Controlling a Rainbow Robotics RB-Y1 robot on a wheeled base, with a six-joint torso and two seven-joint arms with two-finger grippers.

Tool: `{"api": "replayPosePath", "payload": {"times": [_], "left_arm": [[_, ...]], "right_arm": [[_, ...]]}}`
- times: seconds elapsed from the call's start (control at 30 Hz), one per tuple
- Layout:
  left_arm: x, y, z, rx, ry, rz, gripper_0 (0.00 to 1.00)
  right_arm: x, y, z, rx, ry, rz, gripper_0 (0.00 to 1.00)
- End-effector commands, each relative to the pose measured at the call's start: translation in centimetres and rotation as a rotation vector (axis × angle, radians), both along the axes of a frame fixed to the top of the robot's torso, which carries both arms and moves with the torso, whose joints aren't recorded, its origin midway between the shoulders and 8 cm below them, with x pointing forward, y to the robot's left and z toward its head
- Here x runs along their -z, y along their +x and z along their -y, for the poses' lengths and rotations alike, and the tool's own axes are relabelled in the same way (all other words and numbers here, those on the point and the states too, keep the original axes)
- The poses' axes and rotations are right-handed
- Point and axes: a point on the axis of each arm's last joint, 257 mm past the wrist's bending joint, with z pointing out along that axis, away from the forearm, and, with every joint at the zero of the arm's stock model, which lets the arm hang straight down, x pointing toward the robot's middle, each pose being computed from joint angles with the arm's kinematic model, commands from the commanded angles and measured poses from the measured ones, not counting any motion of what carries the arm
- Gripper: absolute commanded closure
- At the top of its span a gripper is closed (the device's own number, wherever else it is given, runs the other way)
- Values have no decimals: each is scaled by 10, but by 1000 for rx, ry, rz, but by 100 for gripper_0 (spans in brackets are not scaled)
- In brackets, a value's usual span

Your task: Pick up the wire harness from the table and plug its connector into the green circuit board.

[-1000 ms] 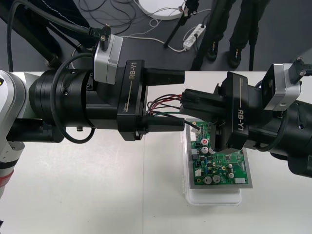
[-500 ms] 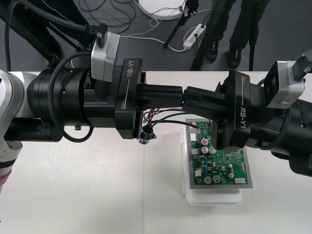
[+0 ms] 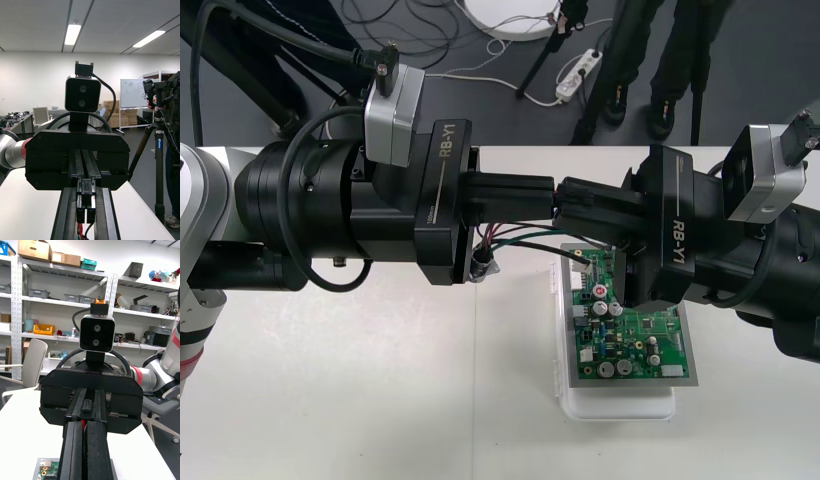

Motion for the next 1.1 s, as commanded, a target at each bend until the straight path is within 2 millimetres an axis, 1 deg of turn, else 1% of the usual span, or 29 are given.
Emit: {"api": "replayPosePath", "payload": {"times": [0.03,0.07,0.1,0.13,0.17,0.2,0.23,0.43,0.73,0.97,1.1], "left_arm": [[-12,-5,5,11,-22,54,100],[-11,-5,5,11,-20,55,100],[-11,-6,5,12,-21,54,100],[-11,-5,5,11,-22,56,100],[-11,-6,5,12,-22,55,100],[-12,-6,5,14,-24,56,100],[-12,-6,5,14,-23,57,100],[-12,-6,5,12,-26,57,100],[-5,-5,2,4,-22,46,100],[2,-3,-2,-10,-14,44,100],[11,-1,-6,-20,-6,29,100]], "right_arm": [[-15,-12,-3,-29,7,35,50],[-16,-12,-3,-27,8,36,38],[-16,-12,-3,-27,8,36,32],[-16,-12,-3,-29,7,37,22],[-16,-11,-2,-25,8,38,10],[-17,-11,-2,-26,8,39,4],[-17,-11,-2,-24,7,39,0],[-17,-9,1,-18,9,37,0],[-15,-8,12,2,-1,42,0],[-13,-13,32,2,-33,63,0],[-11,-19,50,0,-68,80,0]]}}
